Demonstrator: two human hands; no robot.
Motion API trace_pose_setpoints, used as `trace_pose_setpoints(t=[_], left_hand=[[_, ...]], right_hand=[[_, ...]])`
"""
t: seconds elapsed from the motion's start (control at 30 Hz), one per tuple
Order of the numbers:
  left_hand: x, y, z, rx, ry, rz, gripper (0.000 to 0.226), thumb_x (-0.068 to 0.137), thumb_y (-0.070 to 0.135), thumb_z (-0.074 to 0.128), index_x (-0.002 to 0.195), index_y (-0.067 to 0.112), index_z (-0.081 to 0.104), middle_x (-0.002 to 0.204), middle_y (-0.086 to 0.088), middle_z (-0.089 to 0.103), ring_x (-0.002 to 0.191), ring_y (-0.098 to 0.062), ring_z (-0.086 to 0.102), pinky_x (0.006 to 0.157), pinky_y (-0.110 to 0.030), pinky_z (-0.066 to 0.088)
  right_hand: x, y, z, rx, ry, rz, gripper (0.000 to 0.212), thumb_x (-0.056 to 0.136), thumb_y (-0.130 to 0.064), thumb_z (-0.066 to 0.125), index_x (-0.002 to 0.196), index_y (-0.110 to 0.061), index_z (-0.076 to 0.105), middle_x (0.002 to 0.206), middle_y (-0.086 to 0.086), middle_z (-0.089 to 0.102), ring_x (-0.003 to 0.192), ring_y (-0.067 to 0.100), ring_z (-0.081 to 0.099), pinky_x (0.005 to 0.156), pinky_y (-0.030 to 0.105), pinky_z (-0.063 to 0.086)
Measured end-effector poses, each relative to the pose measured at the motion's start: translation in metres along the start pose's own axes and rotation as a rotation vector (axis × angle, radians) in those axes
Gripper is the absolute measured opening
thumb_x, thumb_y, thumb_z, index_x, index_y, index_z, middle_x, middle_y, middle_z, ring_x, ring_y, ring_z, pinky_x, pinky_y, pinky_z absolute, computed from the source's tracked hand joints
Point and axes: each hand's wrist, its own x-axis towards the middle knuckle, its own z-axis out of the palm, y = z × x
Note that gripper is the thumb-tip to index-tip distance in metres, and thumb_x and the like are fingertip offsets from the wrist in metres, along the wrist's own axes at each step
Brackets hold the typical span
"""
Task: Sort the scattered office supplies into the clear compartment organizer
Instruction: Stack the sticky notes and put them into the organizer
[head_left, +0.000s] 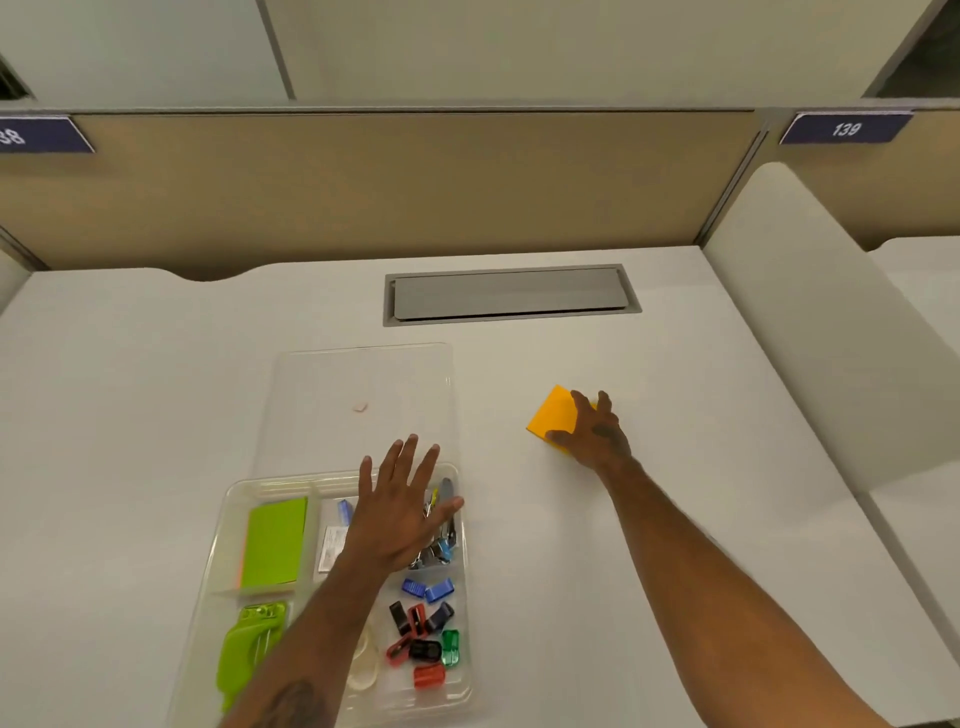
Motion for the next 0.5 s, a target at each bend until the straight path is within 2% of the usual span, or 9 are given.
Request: trace_pose_setpoints(t=[0.07, 0.13, 0.23, 0.33, 0.5], left_hand=[[0.000, 0.001, -0.001, -0.004, -0.011, 0.000, 0.085, 0.082, 0.082, 0.003, 0.154, 0.036, 0.005, 0.164, 0.002, -0.003, 0.151, -0.018, -0.004, 0.118, -0.049, -0.008], [-0.001, 0.001, -0.003, -0.007, -0.016, -0.005, 0.085, 0.082, 0.082, 0.001, 0.154, 0.037, 0.002, 0.164, 0.003, -0.006, 0.151, -0.017, -0.007, 0.119, -0.049, -0.010], [-0.001, 0.003, -0.005, -0.002, -0.023, -0.012, 0.086, 0.081, 0.081, 0.002, 0.154, 0.037, 0.003, 0.164, 0.003, -0.006, 0.151, -0.017, -0.007, 0.119, -0.050, -0.009], [-0.001, 0.003, -0.005, -0.008, -0.019, -0.015, 0.085, 0.081, 0.081, 0.003, 0.154, 0.037, 0.004, 0.164, 0.003, -0.006, 0.151, -0.017, -0.007, 0.119, -0.049, -0.010], [-0.001, 0.002, -0.003, 0.000, -0.035, -0.021, 0.086, 0.080, 0.083, 0.001, 0.154, 0.038, 0.001, 0.164, 0.002, -0.008, 0.151, -0.017, -0.010, 0.118, -0.048, -0.013]], right_hand=[[0.004, 0.001, 0.002, -0.089, -0.012, -0.013, 0.091, 0.083, -0.050, 0.064, 0.151, -0.025, 0.011, 0.159, 0.013, 0.003, 0.142, 0.034, 0.018, 0.109, 0.043, 0.034], [0.007, 0.000, 0.002, -0.142, 0.005, -0.036, 0.090, 0.081, -0.051, 0.065, 0.150, -0.023, 0.015, 0.153, 0.014, 0.017, 0.135, 0.035, 0.025, 0.106, 0.041, 0.038], [0.011, -0.004, 0.000, -0.111, 0.018, -0.036, 0.088, 0.073, -0.047, 0.073, 0.142, -0.020, 0.027, 0.133, 0.015, 0.035, 0.120, 0.033, 0.037, 0.097, 0.039, 0.045], [0.011, -0.006, -0.002, -0.051, 0.031, 0.029, 0.095, 0.065, -0.041, 0.080, 0.140, -0.020, 0.027, 0.126, 0.015, 0.035, 0.118, 0.035, 0.039, 0.089, 0.040, 0.046], [0.011, -0.009, -0.005, 0.246, 0.103, 0.149, 0.089, 0.069, -0.012, 0.082, 0.140, -0.022, 0.029, 0.133, 0.017, 0.034, 0.113, 0.040, 0.054, 0.088, 0.040, 0.049]])
